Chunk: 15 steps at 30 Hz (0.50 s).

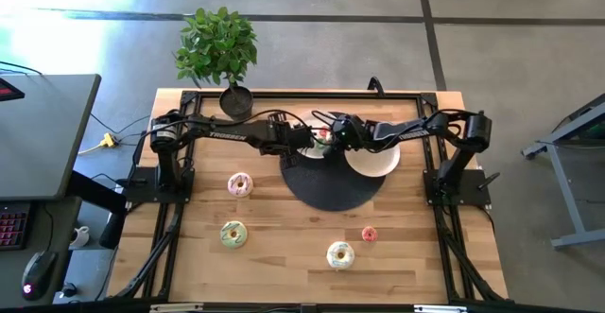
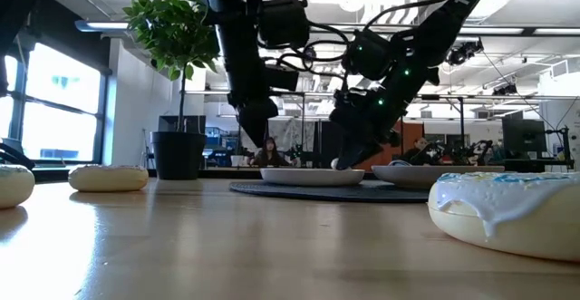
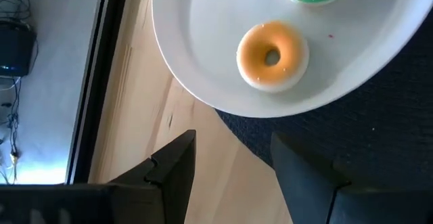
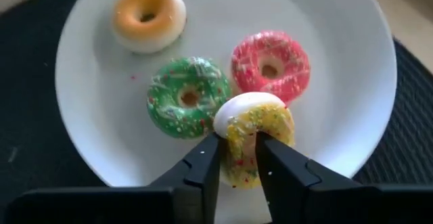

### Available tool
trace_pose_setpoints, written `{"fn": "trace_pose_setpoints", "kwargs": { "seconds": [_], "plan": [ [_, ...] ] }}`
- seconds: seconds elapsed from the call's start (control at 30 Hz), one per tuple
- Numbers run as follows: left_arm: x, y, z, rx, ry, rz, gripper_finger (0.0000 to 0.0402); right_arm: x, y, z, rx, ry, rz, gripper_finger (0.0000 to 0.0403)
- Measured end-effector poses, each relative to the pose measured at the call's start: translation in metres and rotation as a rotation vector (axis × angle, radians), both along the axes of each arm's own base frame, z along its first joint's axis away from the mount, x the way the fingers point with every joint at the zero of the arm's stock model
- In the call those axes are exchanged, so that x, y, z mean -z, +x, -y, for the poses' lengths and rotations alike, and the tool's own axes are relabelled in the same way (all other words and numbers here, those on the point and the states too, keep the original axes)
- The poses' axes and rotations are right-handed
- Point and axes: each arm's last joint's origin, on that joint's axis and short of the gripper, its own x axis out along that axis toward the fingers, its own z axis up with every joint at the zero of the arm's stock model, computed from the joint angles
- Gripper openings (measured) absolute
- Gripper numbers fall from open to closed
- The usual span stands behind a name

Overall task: Pick & Place donuts
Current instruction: Put the small yellow donut on the white plate, then put the small pink donut on the white plate

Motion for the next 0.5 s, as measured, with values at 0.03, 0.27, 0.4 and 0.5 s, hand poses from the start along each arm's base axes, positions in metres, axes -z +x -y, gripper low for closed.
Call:
{"fn": "trace_pose_setpoints", "kwargs": {
  "seconds": [0.03, 0.27, 0.4, 0.5],
  "plan": [
    [0.000, 0.001, 0.000, 0.000, 0.002, 0.014, 0.0188, 0.001, -0.001, 0.000, 0.002, 0.002, -0.009, 0.0099],
    [-0.001, 0.007, 0.001, 0.038, -0.082, 0.082, 0.0188, -0.007, -0.003, -0.002, -0.025, -0.009, -0.011, 0.0130],
    [0.000, 0.008, 0.006, 0.096, -0.235, 0.112, 0.0188, -0.022, -0.004, -0.008, -0.073, -0.049, 0.014, 0.0144],
    [0.001, 0.008, 0.008, 0.105, -0.297, 0.125, 0.0188, -0.030, -0.006, -0.013, -0.098, -0.060, 0.017, 0.0155]
  ]
}}
